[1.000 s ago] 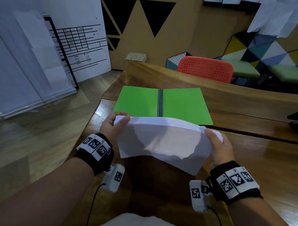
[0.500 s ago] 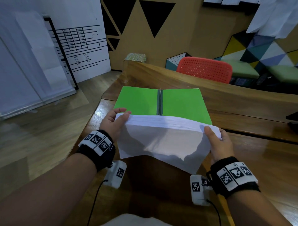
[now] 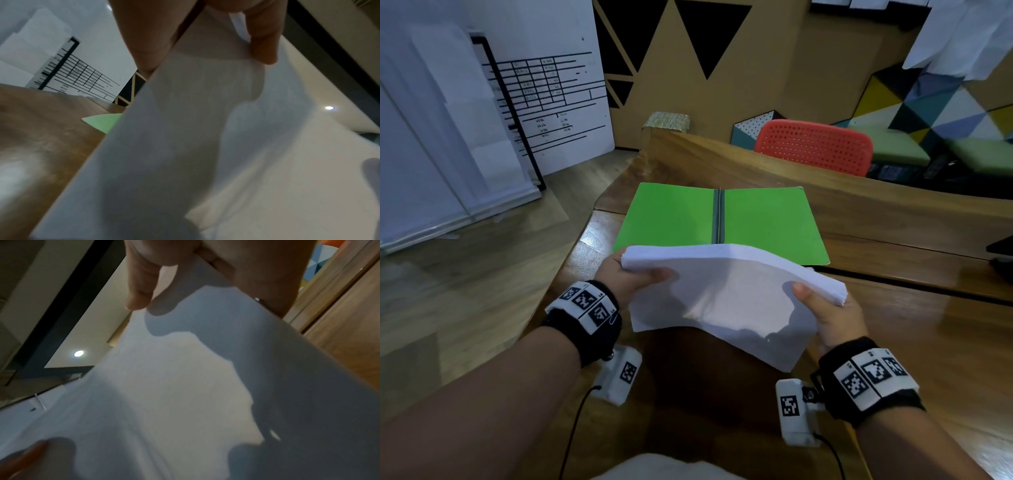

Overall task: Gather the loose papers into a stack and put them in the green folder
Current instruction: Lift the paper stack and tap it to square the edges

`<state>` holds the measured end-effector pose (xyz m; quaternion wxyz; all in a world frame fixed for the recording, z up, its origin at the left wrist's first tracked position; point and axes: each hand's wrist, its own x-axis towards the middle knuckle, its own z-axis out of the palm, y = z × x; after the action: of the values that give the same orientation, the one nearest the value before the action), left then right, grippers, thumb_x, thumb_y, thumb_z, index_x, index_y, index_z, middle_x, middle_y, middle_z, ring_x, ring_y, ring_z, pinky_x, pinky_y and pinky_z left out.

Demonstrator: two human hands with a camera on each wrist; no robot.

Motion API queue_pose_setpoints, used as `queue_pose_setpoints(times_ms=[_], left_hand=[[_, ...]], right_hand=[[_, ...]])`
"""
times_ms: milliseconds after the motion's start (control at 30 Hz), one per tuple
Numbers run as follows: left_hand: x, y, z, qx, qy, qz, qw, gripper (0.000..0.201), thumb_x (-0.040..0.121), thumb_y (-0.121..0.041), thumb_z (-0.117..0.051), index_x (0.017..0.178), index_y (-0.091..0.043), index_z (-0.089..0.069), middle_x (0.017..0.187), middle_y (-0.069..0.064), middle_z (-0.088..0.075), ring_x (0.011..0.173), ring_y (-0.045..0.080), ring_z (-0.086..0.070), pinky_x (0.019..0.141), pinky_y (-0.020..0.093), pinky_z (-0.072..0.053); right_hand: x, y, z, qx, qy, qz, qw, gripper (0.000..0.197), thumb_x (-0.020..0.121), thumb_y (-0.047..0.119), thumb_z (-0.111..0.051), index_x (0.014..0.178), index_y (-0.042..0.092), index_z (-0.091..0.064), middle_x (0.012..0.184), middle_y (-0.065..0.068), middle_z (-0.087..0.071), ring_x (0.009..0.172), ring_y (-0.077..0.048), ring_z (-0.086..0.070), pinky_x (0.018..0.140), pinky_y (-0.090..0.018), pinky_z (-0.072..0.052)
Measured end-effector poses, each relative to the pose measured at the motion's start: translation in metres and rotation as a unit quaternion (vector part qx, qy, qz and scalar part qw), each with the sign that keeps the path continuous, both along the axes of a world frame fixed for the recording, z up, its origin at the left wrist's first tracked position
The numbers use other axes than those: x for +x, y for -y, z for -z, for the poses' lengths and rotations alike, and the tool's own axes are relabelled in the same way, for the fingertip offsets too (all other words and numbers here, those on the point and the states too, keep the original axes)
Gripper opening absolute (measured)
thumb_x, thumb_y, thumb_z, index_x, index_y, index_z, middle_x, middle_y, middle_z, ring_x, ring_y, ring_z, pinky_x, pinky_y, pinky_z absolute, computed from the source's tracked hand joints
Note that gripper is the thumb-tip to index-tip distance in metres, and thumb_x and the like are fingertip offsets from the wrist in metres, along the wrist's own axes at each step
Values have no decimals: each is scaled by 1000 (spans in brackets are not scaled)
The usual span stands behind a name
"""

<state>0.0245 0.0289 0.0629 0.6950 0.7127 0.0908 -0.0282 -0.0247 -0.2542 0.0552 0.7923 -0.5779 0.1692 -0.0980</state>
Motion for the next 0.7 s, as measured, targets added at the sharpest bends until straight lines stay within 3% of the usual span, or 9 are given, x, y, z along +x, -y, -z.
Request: queue_pose_setpoints(times_ms=[100,167,233,300,400,500,567,633,700], left_hand=[[1,-5,7,30,-37,23,999,63,24,-38,-91,80,-20,-68,80,0,-74,85,25,-67,71,28,-58],[1,-4,9,57,-39,25,997,79,10,-52,-88,80,-21,-68,89,5,-71,97,29,-67,87,42,-55],[-1,-1,0,113,-24,21,993,92,14,-61,-86,93,-20,-66,102,6,-69,107,29,-63,95,45,-51],[-6,3,-16,236,6,-52,970,114,29,-58,-87,127,-16,-46,133,8,-48,126,26,-46,108,43,-39],[-24,15,-54,357,137,-79,921,133,29,-70,-74,140,-30,-13,149,2,-17,140,23,-19,118,44,-21],[-34,42,-92,501,274,55,819,119,41,-81,-58,140,-30,-15,149,0,-25,140,18,-22,118,49,-16],[-30,59,-112,567,246,181,765,87,63,-68,-59,137,-28,-35,140,-3,-46,132,18,-40,115,44,-24],[-24,69,-121,588,196,273,736,42,81,-47,-57,116,-25,-59,113,0,-67,109,22,-59,91,30,-43],[-20,70,-123,569,194,301,740,28,86,-41,-55,99,-20,-68,94,5,-71,90,23,-64,73,27,-45]], right_hand=[[1,2,-3,-11,-11,-26,1000,99,14,37,-94,103,3,-67,83,-4,-77,91,-27,-69,90,-41,-55],[0,2,-8,-15,-36,-27,999,75,38,20,-90,106,-2,-67,76,-3,-76,91,-30,-68,95,-47,-51],[-1,3,-8,-17,-31,-17,999,67,40,21,-89,101,0,-70,71,0,-76,86,-29,-69,94,-46,-51],[-4,2,-12,-29,-22,-4,999,56,35,27,-91,85,8,-72,74,-4,-76,84,-29,-68,89,-42,-53],[-9,-7,-27,-126,29,6,992,15,65,8,-81,77,6,-71,77,-6,-70,82,-22,-63,78,-31,-51],[-13,-27,-53,-278,81,-35,956,10,72,14,-78,68,21,-71,63,13,-70,68,-6,-61,72,-26,-48],[-15,-41,-71,-310,115,-49,942,24,71,18,-78,61,36,-68,61,27,-68,62,1,-61,69,-22,-49],[-17,-46,-83,-330,141,-58,932,31,72,17,-78,54,40,-67,59,26,-67,58,3,-59,61,-15,-46],[-17,-44,-91,-324,145,-69,932,23,71,12,-78,57,30,-71,58,9,-70,55,0,-55,57,-18,-43]])
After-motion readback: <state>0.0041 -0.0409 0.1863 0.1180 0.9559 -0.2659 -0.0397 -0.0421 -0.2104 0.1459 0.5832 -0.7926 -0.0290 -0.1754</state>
